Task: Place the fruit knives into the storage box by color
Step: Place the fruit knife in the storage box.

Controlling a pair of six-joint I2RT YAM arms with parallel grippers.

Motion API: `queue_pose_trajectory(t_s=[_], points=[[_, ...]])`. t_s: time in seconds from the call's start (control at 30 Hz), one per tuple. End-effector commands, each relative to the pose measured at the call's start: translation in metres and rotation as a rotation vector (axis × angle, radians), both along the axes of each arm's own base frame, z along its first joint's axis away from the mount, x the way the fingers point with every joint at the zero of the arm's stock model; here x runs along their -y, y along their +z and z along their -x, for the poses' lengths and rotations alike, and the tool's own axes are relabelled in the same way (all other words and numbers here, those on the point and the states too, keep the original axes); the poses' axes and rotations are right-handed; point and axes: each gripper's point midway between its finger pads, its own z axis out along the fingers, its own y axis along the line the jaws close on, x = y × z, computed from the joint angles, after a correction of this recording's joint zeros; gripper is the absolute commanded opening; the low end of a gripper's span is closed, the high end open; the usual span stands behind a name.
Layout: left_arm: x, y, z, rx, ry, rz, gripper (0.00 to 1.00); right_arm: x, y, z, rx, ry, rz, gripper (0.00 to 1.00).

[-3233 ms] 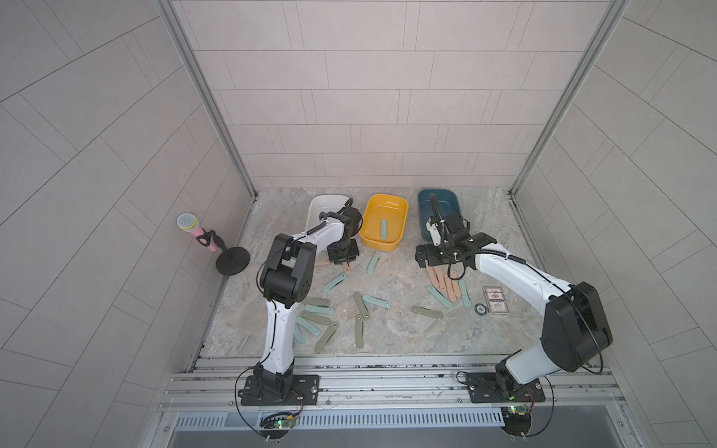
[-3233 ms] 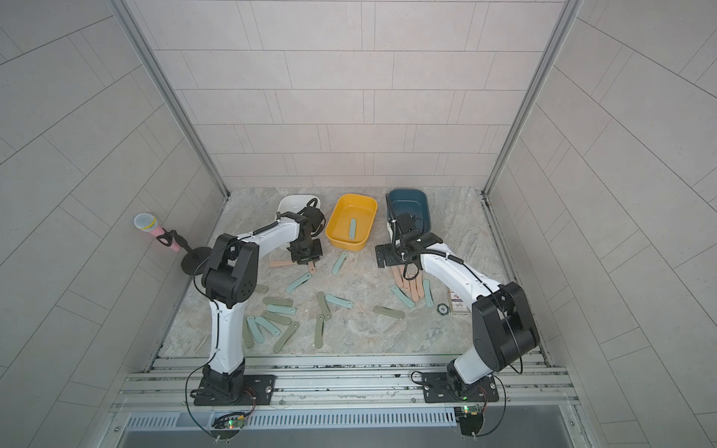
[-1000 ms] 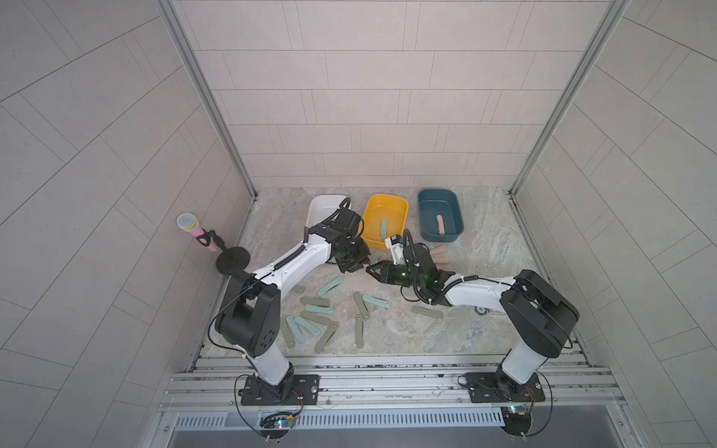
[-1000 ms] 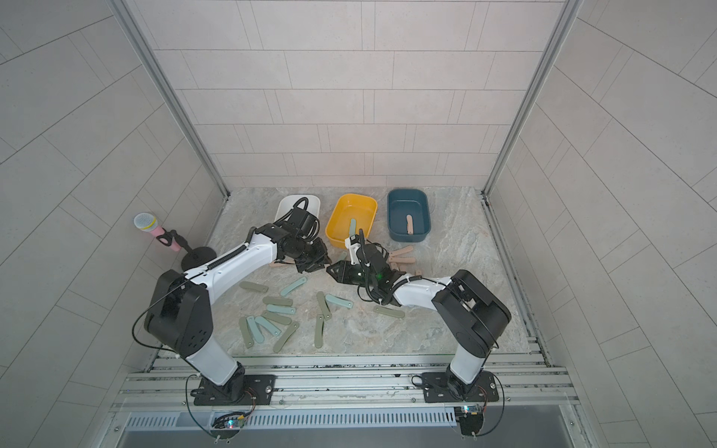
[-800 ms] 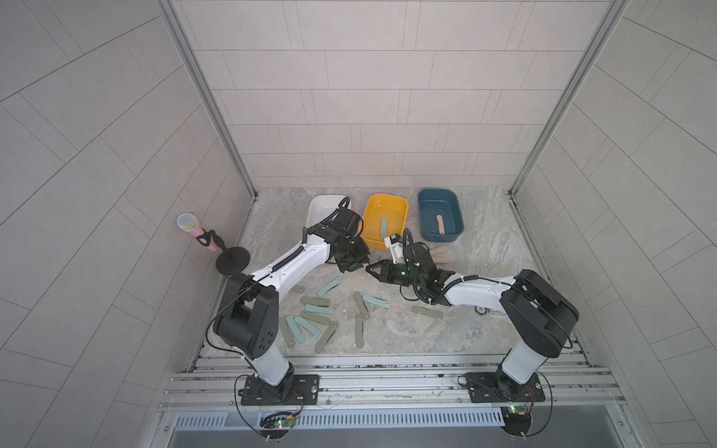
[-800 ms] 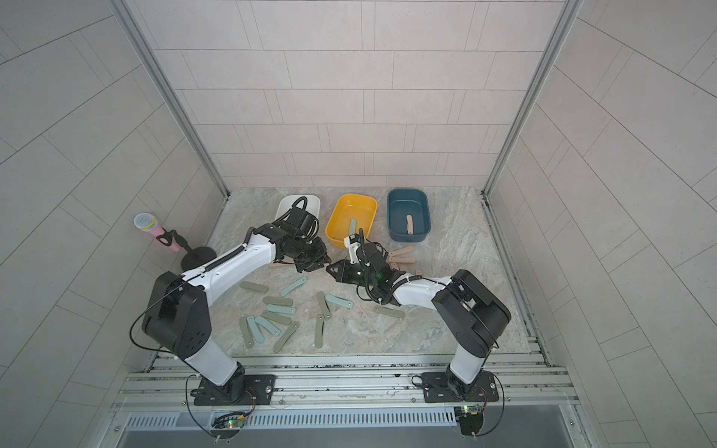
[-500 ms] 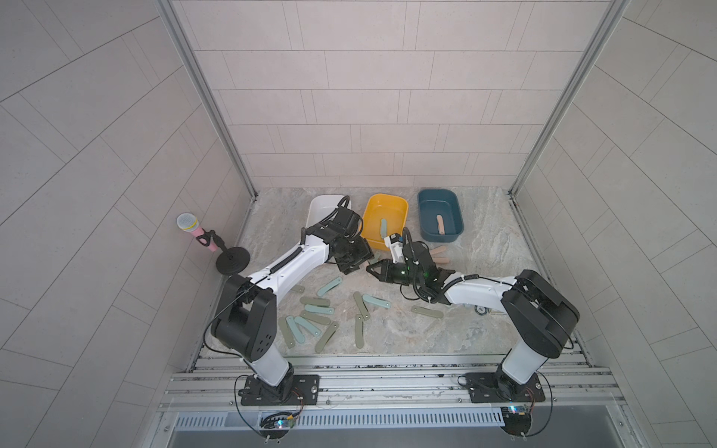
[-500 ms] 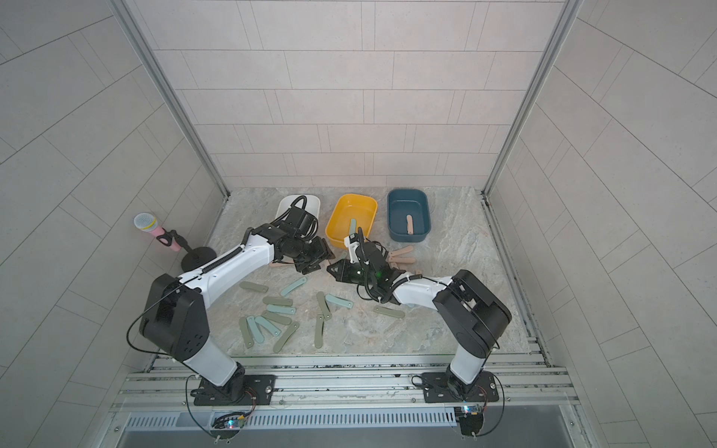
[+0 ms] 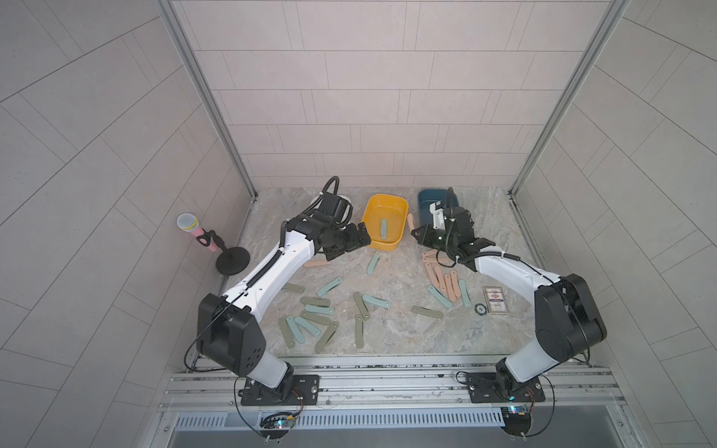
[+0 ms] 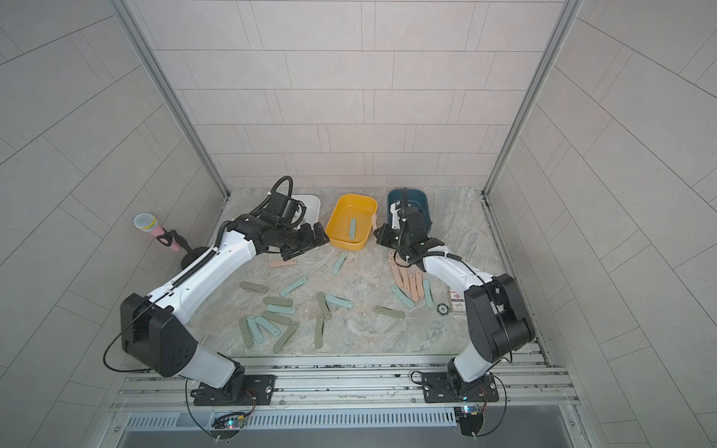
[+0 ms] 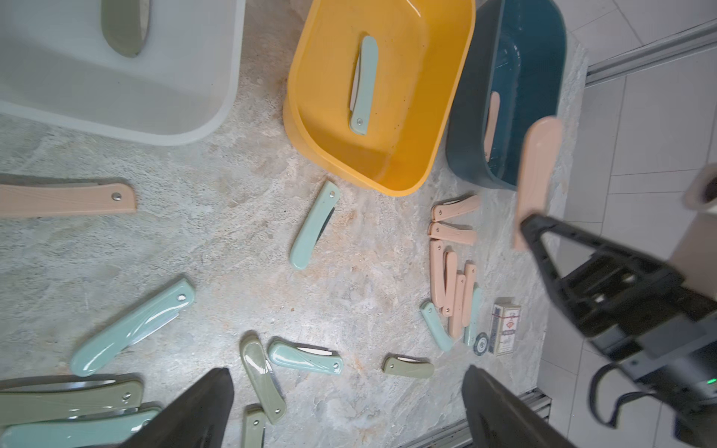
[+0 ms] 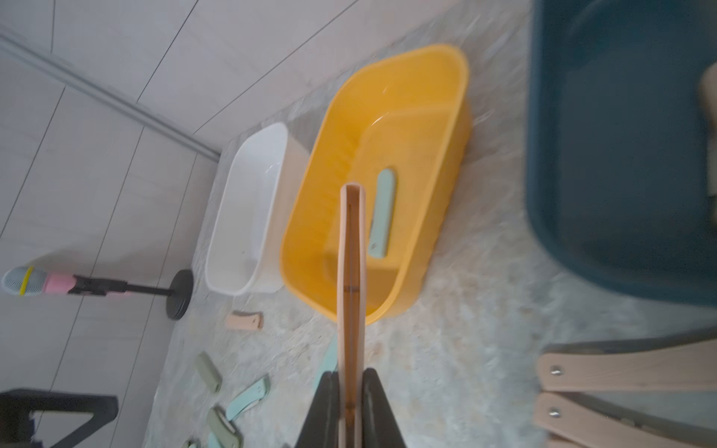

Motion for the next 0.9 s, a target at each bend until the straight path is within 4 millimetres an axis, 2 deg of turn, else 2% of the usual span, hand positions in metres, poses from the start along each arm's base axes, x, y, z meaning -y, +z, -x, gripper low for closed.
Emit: queue_pose_trajectory(t_s=[0.0, 0.1, 0.17, 0.4, 0.63, 0.87], points=[[-0.009, -0.011, 0.005, -0.024, -0.054, -0.08, 1.0, 0.04, -0.01, -0.018, -0.045, -0.046, 0.121, 0.05], [-0.011, -0.02, 0.003, -0.049, -0.075, -0.105, 1.0, 0.068, -0.017, -0.043, -0.075, -0.089, 0.176, 0.06], [-0.011, -0.026, 0.002, -0.064, -0.09, -0.117, 1.0, 0.08, -0.024, -0.057, -0.1, -0.101, 0.217, 0.06], [-0.011, -0.043, 0.0, -0.109, -0.125, -0.146, 1.0, 0.098, -0.052, -0.091, -0.177, -0.104, 0.353, 0.09], [-0.013, -0.053, 0.0, -0.131, -0.14, -0.171, 1.0, 0.11, -0.081, -0.106, -0.243, -0.119, 0.436, 0.12], [-0.021, -0.058, 0.001, -0.142, -0.151, -0.216, 1.0, 0.113, -0.097, -0.115, -0.272, -0.119, 0.455, 0.15]])
